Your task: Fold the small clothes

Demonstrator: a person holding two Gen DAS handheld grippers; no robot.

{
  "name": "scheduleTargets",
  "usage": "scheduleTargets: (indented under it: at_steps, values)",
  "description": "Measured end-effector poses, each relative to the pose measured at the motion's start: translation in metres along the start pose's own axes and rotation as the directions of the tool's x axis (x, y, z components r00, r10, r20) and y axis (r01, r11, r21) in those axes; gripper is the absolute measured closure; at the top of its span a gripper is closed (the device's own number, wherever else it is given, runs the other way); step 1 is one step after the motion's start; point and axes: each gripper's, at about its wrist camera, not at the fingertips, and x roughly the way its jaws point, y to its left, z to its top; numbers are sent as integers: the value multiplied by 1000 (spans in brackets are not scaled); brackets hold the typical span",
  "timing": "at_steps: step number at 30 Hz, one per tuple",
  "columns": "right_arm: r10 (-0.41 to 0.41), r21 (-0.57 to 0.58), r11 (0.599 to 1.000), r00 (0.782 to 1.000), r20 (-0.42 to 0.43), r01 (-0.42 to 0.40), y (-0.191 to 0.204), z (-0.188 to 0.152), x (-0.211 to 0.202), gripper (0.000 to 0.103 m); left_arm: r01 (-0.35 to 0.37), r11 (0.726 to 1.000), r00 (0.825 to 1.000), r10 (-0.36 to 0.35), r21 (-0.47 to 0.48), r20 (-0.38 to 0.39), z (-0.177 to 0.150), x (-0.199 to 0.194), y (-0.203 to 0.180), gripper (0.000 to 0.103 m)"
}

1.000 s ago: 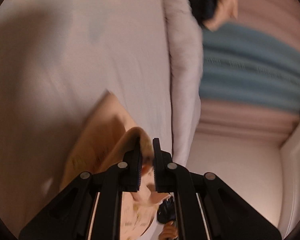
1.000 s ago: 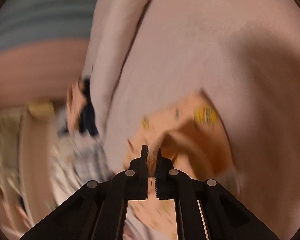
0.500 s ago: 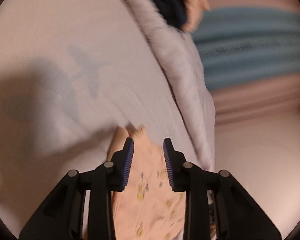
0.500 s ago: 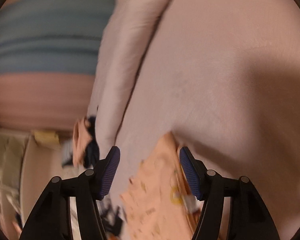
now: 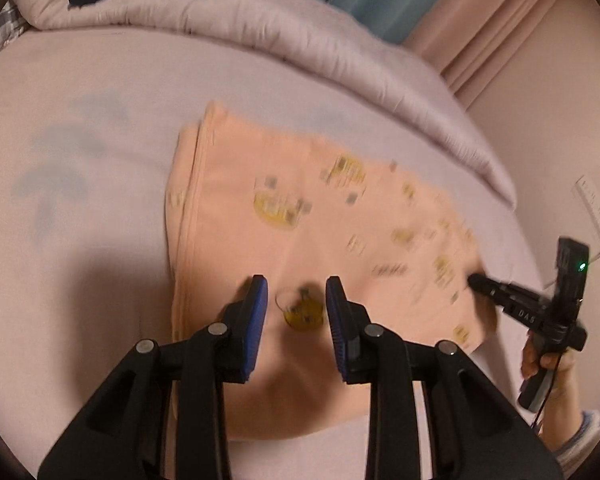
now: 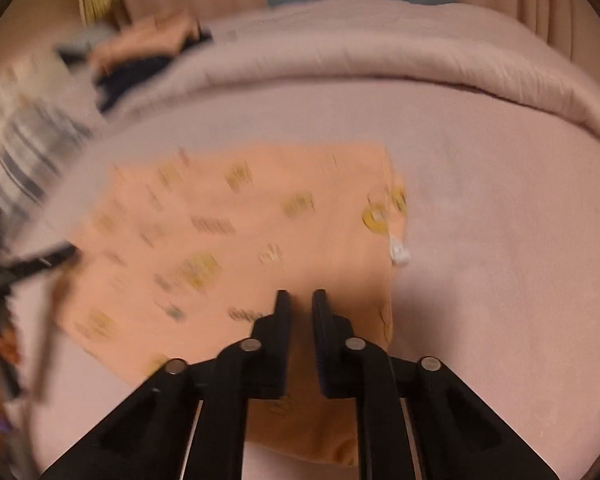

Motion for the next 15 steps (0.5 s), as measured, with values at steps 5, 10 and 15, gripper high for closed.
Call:
scheduleTargets:
  at_steps: [5, 10, 15]
  values:
    - [-31, -4, 1000, 999, -29, 31, -8, -10, -8, 93, 28, 999, 999, -29, -28, -20, -11, 1, 18, 78]
    - [-24, 34, 999, 998, -66, 26, -19, -28, -20, 95, 105, 986, 994, -107, -127, -8, -31, -26, 37, 77]
    - [41, 76, 996, 999, -7, -40, -22, -41, -50, 76, 132, 971, 991, -125, -198, 48, -52, -61, 57, 40]
